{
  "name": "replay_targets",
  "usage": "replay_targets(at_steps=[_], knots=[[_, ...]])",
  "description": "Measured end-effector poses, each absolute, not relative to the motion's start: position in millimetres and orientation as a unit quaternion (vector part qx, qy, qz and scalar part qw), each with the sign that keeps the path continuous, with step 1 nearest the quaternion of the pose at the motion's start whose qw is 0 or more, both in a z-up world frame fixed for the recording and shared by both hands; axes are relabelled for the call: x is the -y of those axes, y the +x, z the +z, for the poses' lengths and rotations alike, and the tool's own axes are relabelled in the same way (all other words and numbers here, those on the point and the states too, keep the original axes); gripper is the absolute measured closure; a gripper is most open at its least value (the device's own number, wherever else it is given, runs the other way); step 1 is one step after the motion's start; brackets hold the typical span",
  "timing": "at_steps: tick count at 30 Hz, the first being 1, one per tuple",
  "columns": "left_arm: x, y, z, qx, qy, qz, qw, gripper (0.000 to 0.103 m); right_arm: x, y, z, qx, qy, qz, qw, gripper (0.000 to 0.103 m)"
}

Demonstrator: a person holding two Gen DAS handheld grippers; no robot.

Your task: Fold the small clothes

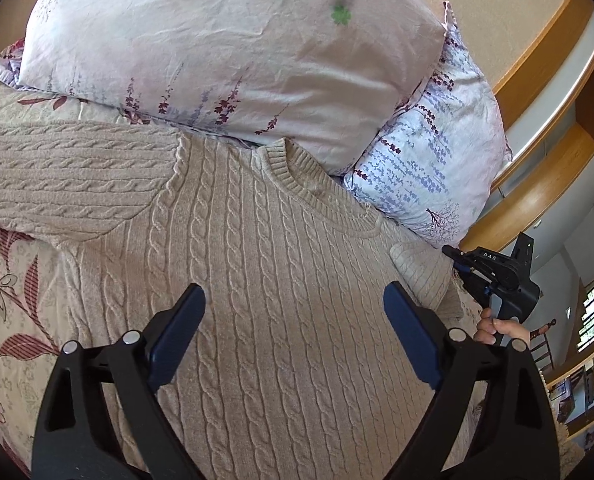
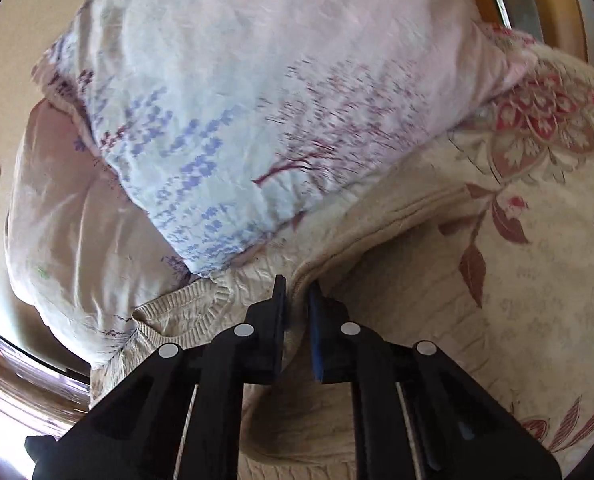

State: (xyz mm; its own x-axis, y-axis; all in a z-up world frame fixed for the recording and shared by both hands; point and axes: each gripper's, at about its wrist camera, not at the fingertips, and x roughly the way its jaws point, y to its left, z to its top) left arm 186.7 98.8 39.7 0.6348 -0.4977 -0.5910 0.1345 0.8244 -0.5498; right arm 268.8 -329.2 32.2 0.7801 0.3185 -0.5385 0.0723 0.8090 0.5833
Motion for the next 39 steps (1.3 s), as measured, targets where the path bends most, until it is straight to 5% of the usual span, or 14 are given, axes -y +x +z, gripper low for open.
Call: replay_targets(at_steps=[7,8,9,11,24,35,37,39], knots=[[-118.4,189.9,33.5,-0.377,-0.288,-0.191,0.859,0.027,184.2,256.6,51.7,-0.350,0.155,0.259,0.887,0.092],[-118.4,190.0,32.9,-0.377,-0.290,-0.192,0.858,0.027,164.6,256.1,41.5,-0.378,0.136,0.279,0.872,0.087],[-117.7,190.9,31.9,-0.379,-0.291,-0.193,0.857,0.027,148.8,255.0,29.8,-0.408,0.121,0.296,0.855,0.069],[-116.1,194.2,28.2,-0.389,-0.298,-0.195,0.850,0.027,136.1,249.6,13.6,-0.442,0.116,0.312,0.833,0.051],[-100.0,246.9,-1.7,-0.470,-0.353,-0.173,0.790,0.049,343.6,193.3,-9.7,-0.381,0.418,0.116,0.816,0.051],[-91.7,273.5,-8.0,-0.485,-0.336,-0.136,0.796,0.078,381.4,201.0,-32.6,-0.368,0.467,0.039,0.803,0.056],[-90.6,277.8,-9.1,-0.485,-0.335,-0.132,0.797,0.083,382.1,203.4,-31.8,-0.365,0.460,0.032,0.809,0.060],[-87.9,285.0,-9.0,-0.489,-0.328,-0.134,0.797,0.093,381.3,208.0,-31.8,-0.364,0.456,0.040,0.811,0.088]])
